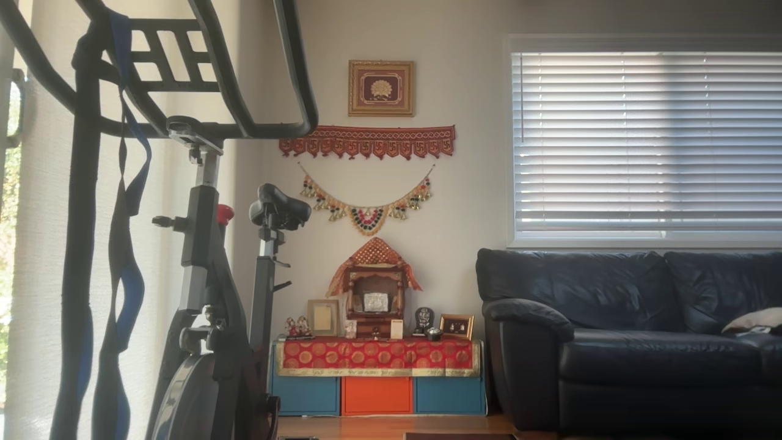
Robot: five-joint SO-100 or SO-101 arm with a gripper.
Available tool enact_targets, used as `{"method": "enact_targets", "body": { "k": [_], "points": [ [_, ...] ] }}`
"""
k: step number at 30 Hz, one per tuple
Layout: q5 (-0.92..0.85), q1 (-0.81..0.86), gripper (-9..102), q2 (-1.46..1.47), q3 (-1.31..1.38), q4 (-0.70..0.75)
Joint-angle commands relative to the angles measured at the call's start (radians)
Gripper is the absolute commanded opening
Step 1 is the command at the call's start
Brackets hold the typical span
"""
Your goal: Sort medicines into box.
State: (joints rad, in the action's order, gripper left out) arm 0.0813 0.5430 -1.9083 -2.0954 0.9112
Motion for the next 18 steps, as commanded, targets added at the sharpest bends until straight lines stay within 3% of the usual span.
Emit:
{"method": "enact_targets", "body": {
  "k": [1,18],
  "points": [
    [-0.008,-0.003,22,-0.026,0.061,-0.009],
    [-0.061,-0.002,20,-0.043,0.057,0.008]
  ]
}}
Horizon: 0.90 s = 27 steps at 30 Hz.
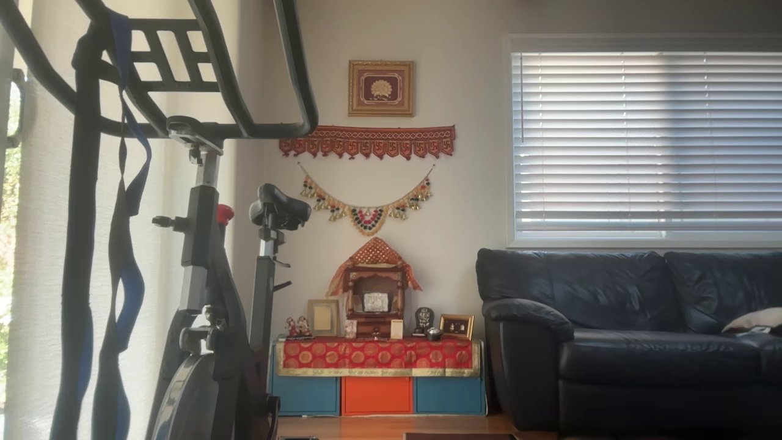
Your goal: Sort medicines into box.
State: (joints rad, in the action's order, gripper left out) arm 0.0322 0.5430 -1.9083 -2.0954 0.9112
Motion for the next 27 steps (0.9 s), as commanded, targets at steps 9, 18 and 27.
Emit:
{"method": "enact_targets", "body": {
  "k": [9,18,27],
  "points": [
    [-0.058,0.003,20,-0.044,0.061,0.031],
    [-0.046,0.021,24,-0.046,0.063,0.043],
    [-0.044,0.023,23,-0.049,0.061,0.043]
  ]
}}
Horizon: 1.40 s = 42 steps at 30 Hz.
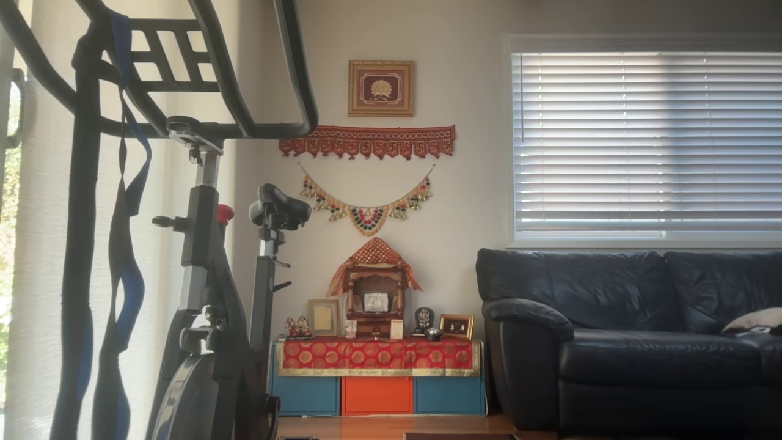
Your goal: Sort medicines into box.
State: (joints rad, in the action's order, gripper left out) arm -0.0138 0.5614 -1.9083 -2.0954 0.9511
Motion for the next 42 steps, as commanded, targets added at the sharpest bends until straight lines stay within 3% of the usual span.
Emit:
{"method": "enact_targets", "body": {
  "k": [1,42],
  "points": [
    [-0.002,0.005,23,-0.051,0.060,0.003],
    [0.000,-0.023,5,-0.028,0.074,-0.008]
  ]
}}
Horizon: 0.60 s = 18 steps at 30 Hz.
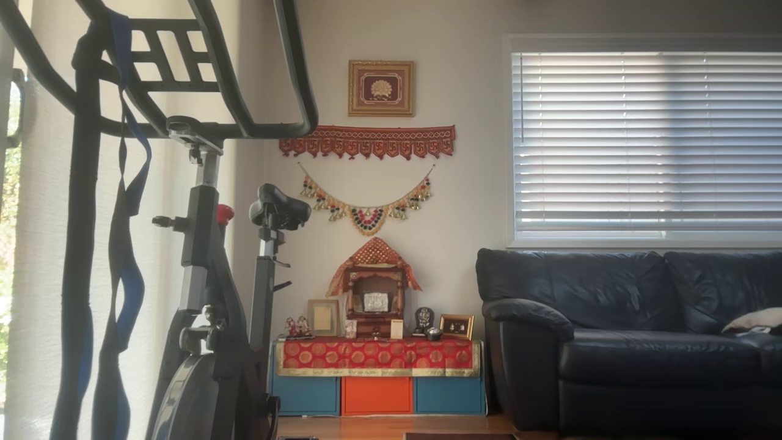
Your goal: Sort medicines into box.
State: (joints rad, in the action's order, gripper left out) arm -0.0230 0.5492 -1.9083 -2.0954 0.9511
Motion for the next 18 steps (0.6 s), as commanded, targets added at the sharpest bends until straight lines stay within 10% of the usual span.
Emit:
{"method": "enact_targets", "body": {
  "k": [1,18],
  "points": [
    [0.011,-0.012,5,-0.026,0.075,-0.009],
    [-0.017,-0.038,1,-0.069,0.072,-0.046]
  ]
}}
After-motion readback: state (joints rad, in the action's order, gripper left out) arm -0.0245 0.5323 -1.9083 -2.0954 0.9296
